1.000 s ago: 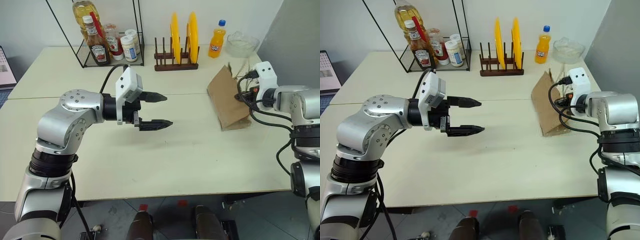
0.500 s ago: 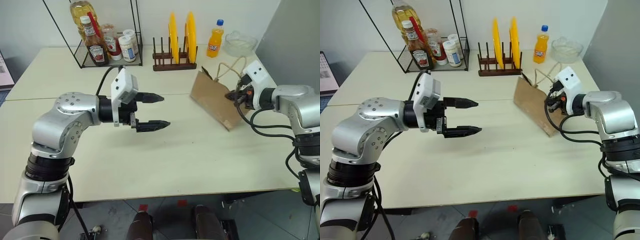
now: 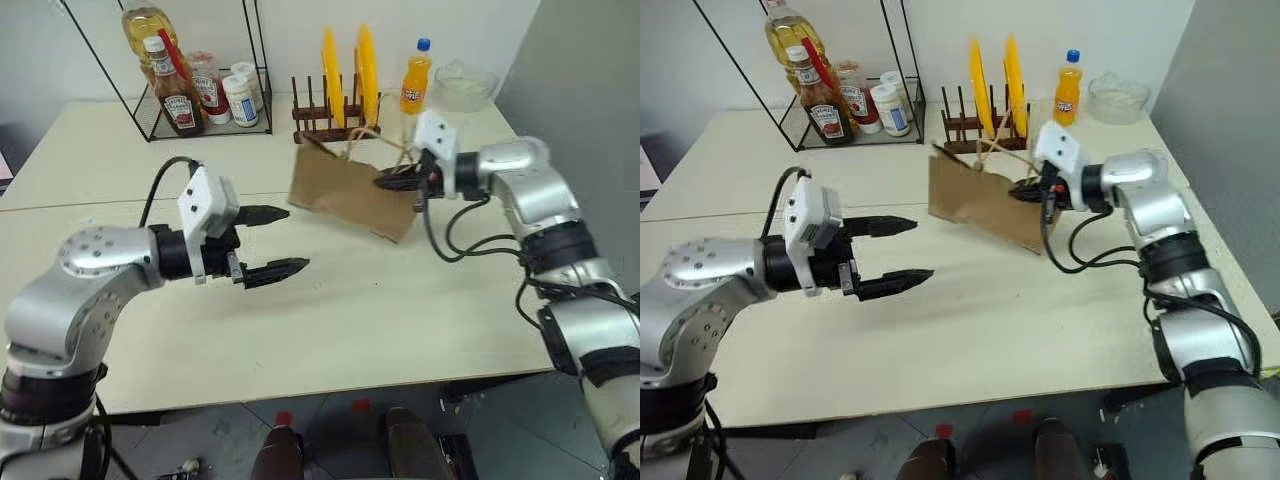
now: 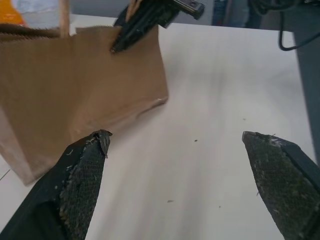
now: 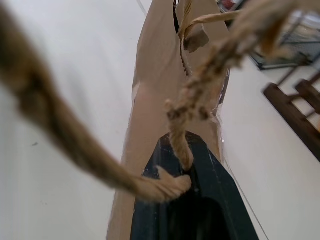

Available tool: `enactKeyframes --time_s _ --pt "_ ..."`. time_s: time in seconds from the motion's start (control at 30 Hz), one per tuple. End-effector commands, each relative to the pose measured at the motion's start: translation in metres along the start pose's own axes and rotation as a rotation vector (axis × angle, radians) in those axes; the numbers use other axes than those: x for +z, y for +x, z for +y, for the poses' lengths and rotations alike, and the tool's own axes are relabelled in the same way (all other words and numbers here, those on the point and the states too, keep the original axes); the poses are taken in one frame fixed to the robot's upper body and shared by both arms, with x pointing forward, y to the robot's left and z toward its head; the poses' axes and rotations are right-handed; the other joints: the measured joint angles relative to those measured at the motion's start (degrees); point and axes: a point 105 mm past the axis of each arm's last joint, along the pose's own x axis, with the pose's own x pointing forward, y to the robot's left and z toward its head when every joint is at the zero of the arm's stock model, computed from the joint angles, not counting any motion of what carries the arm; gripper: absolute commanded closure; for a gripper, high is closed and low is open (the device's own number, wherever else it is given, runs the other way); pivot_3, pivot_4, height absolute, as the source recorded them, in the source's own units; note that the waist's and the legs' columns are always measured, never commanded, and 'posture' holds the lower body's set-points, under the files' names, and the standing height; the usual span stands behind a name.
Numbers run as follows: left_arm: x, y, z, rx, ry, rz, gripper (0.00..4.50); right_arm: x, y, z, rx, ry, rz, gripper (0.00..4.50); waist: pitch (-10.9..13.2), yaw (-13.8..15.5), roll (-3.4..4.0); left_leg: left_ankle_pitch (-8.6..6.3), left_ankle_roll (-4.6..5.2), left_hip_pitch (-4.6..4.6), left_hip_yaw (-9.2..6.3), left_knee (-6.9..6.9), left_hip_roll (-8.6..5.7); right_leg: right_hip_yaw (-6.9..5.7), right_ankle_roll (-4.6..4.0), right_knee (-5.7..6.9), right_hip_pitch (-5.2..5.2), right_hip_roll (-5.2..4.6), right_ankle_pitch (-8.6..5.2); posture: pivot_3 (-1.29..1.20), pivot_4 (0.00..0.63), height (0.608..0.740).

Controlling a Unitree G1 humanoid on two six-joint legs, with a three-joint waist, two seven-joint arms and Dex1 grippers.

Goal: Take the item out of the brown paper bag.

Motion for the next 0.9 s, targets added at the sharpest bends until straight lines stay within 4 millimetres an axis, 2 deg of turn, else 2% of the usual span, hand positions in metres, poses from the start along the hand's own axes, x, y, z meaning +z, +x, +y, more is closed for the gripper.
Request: enactKeyframes --time_s 0.03,0.23,0.43,0.67,0.9 --pt "0.009 -0.011 0.007 0.164 0.073 -0.045 0.00 0.028 0.014 -0.007 0.031 -0.120 -0.058 4.47 0.01 -0.19 0.00 0.03 -0.04 0.01 -0.01 0.00 0.00 0.00 0.00 0.02 -0.01 0.00 0.00 0.00 0.150 0.740" --pt "-0.005 -0.024 0.001 0.314 0.039 -0.017 0.00 0.035 0.050 0.005 0.117 -0.174 -0.068 4.47 0.01 -0.31 0.00 0.15 -0.27 0.11 -0.09 0.00 0.00 0.01 -0.01 0.32 -0.02 0.00 0.00 0.00 0.150 0.740" --pt "-0.004 -0.037 -0.002 0.437 0.026 -0.029 0.00 0.034 0.067 0.018 0.180 -0.224 -0.042 4.47 0.01 -0.30 0.00 0.24 -0.41 0.20 -0.12 0.00 -0.01 0.02 -0.02 0.50 -0.01 0.00 0.01 0.00 0.150 0.740" --pt "-0.004 -0.036 -0.002 0.497 0.034 -0.025 0.00 0.030 0.082 0.017 0.099 -0.291 0.003 4.47 0.00 -0.35 0.00 0.24 -0.42 0.32 -0.11 -0.03 -0.01 0.05 -0.03 0.53 0.02 0.01 0.01 0.00 0.150 0.740" --pt "-0.006 -0.037 -0.001 0.460 0.014 -0.008 0.00 0.030 0.074 0.011 0.089 -0.268 -0.004 2.15 0.00 -0.34 0.00 0.24 -0.42 0.34 -0.11 -0.03 -0.01 0.06 -0.03 0.53 0.04 0.01 0.01 0.00 0.150 0.740"
